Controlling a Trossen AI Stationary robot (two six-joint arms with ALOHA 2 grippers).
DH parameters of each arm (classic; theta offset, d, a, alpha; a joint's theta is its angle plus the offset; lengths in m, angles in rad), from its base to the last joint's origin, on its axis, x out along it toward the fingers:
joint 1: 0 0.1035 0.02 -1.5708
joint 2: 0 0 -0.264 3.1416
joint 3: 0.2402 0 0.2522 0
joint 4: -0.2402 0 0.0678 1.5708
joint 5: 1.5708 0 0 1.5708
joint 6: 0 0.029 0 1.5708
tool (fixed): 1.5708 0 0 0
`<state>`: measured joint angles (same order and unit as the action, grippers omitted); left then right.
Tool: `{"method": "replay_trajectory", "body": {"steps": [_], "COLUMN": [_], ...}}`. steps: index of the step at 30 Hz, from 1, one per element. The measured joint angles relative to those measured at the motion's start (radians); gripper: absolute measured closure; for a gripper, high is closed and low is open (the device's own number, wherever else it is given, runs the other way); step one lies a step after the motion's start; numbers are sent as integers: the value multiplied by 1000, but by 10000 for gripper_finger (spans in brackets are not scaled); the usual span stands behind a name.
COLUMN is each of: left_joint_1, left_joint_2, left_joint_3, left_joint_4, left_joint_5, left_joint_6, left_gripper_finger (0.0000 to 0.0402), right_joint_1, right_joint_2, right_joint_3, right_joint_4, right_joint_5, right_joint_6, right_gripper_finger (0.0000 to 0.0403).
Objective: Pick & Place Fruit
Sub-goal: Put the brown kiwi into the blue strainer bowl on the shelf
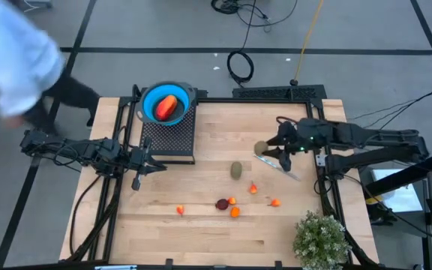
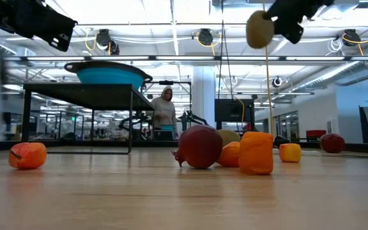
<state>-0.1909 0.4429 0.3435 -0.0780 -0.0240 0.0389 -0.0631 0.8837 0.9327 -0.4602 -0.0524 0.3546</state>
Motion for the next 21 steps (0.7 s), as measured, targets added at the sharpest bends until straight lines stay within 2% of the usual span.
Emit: {"method": "replay_trajectory", "body": {"steps": [8, 12, 15, 21], "left_joint_1": [0, 0, 0, 0], "left_joint_2": [0, 0, 0, 0], "left_joint_3": [0, 0, 0, 0], "left_joint_4": [1, 9, 27, 37], "left_joint_5": [2, 1, 2, 6], "left_joint_6": [-22, -22, -24, -24], "left_gripper_finger": [382, 382, 382, 382], "right_joint_1": [0, 0, 1, 1], "right_joint_2": [-61, -66, -65, -66], "right_joint_3": [-267, -407, -509, -672], "right_joint_4": [489, 802, 1053, 1451], "right_joint_5": [-156, -232, -265, -267], "right_joint_6": [37, 65, 81, 60], "right_gripper_finger": [228, 229, 229, 229]}}
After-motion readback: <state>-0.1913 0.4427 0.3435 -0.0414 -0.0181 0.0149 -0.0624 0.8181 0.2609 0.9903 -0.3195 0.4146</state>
